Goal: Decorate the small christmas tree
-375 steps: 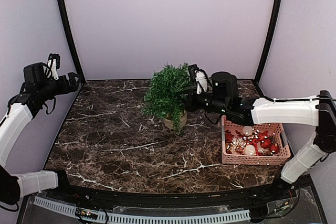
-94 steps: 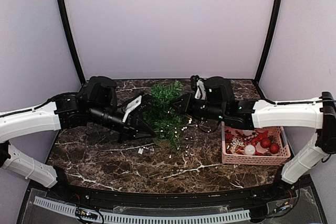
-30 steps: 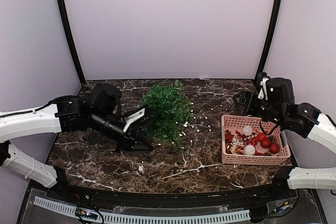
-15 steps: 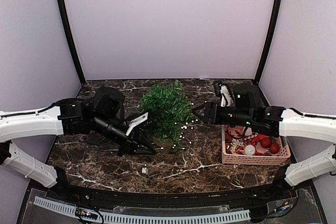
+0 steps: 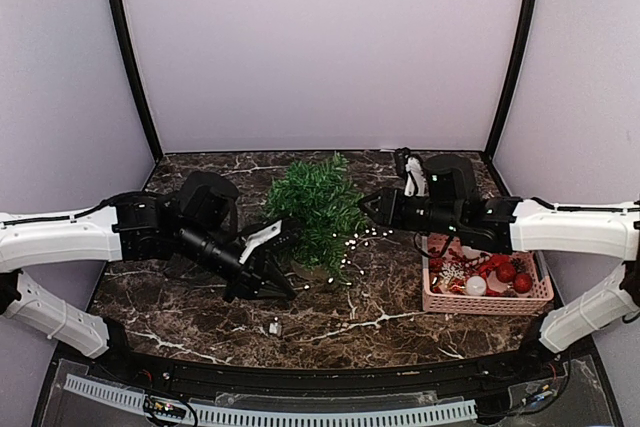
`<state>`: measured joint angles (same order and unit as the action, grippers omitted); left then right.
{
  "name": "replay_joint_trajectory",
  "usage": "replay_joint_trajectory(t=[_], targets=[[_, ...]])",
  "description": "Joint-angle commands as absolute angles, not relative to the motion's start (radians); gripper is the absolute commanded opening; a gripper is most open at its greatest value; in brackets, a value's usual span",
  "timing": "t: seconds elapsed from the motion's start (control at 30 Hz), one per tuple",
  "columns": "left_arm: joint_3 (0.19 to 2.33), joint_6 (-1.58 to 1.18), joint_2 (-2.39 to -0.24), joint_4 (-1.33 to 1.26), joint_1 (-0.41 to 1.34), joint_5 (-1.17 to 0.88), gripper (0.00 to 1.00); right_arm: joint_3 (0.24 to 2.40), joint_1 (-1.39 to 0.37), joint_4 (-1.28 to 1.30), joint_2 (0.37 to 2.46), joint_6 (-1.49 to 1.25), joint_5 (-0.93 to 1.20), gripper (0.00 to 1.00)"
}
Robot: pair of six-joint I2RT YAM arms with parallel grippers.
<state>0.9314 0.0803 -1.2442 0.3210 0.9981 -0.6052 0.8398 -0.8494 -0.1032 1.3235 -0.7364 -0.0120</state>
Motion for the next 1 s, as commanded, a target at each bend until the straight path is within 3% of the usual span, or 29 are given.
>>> replay_joint_trajectory(t=[0.0, 0.17, 0.97], targets=[[0.901, 0.071, -1.207, 0.317, 1.003, -0.615, 0.0, 0.871, -0.865, -0.087, 1.32, -0.738, -0.053, 0.26], [0.868, 0.068, -1.206, 0.334, 1.003, -0.62, 0.0, 0.837, -0.87, -0.03, 1.287, -0.766, -0.093, 0.0], [0.865, 0.048, -1.367, 0.236, 1.116, -0.617, 0.0, 0.695, -0.873, 0.251, 1.143, -0.974, -0.298, 0.0]])
